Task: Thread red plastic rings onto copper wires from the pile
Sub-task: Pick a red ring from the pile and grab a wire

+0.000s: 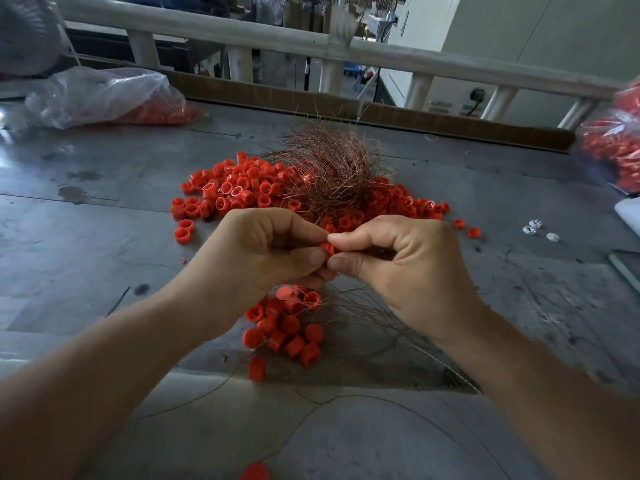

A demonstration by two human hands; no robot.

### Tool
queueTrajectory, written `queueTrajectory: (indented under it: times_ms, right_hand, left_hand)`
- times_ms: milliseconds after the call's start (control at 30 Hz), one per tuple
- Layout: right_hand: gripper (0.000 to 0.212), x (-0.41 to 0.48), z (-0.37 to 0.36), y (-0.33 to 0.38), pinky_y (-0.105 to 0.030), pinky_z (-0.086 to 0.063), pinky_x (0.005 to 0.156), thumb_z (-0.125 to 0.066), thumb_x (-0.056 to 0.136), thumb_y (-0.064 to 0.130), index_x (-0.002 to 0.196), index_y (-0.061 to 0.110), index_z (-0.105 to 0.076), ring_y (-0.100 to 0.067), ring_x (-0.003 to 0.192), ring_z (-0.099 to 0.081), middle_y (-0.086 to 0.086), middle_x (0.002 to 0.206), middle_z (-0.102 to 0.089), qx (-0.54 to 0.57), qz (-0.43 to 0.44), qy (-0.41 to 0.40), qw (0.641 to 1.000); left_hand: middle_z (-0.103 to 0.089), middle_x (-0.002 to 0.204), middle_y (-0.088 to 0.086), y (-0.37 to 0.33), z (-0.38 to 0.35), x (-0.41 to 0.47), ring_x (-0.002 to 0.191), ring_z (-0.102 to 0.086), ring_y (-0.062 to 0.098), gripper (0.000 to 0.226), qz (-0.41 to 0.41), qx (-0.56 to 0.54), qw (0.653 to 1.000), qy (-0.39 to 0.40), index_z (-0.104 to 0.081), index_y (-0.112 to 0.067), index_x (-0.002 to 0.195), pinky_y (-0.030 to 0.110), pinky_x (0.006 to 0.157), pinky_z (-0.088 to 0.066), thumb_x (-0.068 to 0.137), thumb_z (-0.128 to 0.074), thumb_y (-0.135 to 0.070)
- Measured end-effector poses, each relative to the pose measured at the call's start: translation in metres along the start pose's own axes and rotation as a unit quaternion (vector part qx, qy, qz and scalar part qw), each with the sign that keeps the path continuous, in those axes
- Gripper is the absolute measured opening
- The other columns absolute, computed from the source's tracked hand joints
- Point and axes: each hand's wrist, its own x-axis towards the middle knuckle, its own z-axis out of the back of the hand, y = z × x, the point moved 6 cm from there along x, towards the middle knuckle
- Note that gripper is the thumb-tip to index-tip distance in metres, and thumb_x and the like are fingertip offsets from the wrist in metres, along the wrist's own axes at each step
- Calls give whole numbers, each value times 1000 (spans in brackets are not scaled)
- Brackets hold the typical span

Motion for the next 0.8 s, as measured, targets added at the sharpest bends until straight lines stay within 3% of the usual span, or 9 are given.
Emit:
queueTrajectory:
  times_ms: [167,800]
  right_hand:
    - [20,-2,-1,8,-11,-51,68,-73,66,10,85,3,-72,-7,79,-63,6,79,-63,-48,72,-16,996]
    - [25,3,3,2,-20,-53,66,-73,64,17,87,11,-68,-8,72,-65,6,76,-64,16,58,18,998]
  left_hand:
    - [-71,68,8,1,0,-2,64,-70,16,15,7,-15,1000,11,-74,-18,70,18,58,-54,58,-65,-13]
    - [-71,68,10,2,-4,-3,65,-70,16,18,49,-63,996,50,-74,-17,72,19,58,-54,58,-63,-16]
